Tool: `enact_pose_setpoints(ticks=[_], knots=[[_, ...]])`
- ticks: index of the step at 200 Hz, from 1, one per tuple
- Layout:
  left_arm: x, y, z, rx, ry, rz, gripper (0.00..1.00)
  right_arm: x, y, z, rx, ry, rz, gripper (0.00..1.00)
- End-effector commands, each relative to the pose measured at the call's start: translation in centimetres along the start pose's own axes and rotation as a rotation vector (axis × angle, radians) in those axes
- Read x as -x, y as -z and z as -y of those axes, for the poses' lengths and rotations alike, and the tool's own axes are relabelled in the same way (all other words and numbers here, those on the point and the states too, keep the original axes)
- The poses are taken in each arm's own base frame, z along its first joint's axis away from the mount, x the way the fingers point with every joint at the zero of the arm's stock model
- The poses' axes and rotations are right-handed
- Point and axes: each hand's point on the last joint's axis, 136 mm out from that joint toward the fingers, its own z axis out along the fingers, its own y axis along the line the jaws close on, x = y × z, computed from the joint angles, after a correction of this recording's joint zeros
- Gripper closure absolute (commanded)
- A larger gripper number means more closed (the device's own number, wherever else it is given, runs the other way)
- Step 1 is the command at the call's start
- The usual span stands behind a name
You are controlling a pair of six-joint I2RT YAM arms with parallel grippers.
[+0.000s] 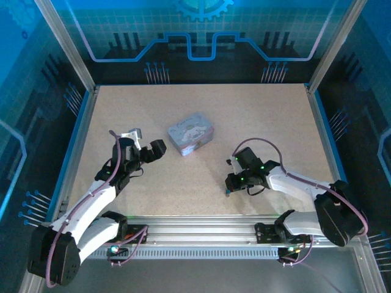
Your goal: Unlock the padlock with the key
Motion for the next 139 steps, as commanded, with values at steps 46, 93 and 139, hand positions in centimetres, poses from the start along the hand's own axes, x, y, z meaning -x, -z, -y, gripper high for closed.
enact_pose_setpoints(ticks=[46,93,139], knots=[[-0.1,0.1,-0.6,0.014,0.009,0.009,0.01,0.4,-1.7,-1.0,0.035,0.021,-0.029,1.00],[-0.1,0.1,-0.7,0.017,0.011,0.009,0.01,0.4,-2.1,-0.9,0.018,0.019,-0.044,0.95],[-0.1,0.1,-0.8,0.021,0.010,0.008,0.01,0.5,-2.2,-0.7,0.004,0.016,-0.043,0.88]])
